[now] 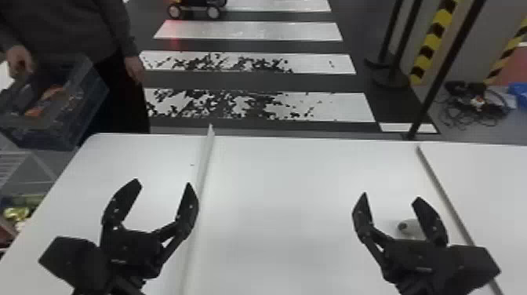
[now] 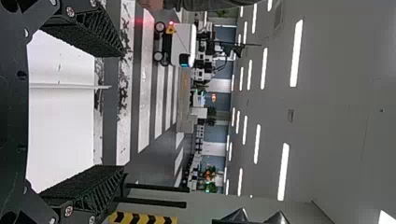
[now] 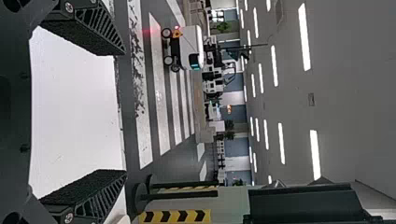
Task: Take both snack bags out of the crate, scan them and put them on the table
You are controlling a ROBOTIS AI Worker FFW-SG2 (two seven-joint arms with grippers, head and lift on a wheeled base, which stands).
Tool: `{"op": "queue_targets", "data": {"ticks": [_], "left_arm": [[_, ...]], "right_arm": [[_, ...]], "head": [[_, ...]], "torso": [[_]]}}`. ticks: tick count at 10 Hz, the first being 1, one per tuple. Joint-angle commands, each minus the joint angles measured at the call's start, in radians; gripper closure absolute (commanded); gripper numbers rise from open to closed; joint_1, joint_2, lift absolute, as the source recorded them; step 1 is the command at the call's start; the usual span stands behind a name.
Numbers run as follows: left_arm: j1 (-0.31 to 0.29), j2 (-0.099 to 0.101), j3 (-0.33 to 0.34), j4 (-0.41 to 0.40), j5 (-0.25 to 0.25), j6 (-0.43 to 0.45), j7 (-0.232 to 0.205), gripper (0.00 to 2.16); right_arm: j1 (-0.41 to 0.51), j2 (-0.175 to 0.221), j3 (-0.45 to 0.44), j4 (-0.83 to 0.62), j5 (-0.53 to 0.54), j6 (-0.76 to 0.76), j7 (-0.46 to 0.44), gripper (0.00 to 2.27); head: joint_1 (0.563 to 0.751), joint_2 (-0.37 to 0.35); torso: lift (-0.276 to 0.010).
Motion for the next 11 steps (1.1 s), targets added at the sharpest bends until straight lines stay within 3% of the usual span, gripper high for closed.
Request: {"op": "queue_targets", "data": {"ticks": [1, 11], "left_arm": [[-0.005, -0.004, 0.009, 0.007, 0.006, 0.003, -0.009, 0.09], [-0.006, -0.004, 0.011, 0.010, 0.012, -0.004, 0.008, 0.11]], "right_arm": [[0.000, 0.000, 0.001, 0.003, 0.001, -0.004, 0.000, 0.09], [-0.002, 0.000, 0.001, 0.007, -0.001, -0.004, 0.000, 0.09]], "head": [[0.695, 0.014], [0.695, 0.025]], "torso": [[-0.091], [-0.091]]}}
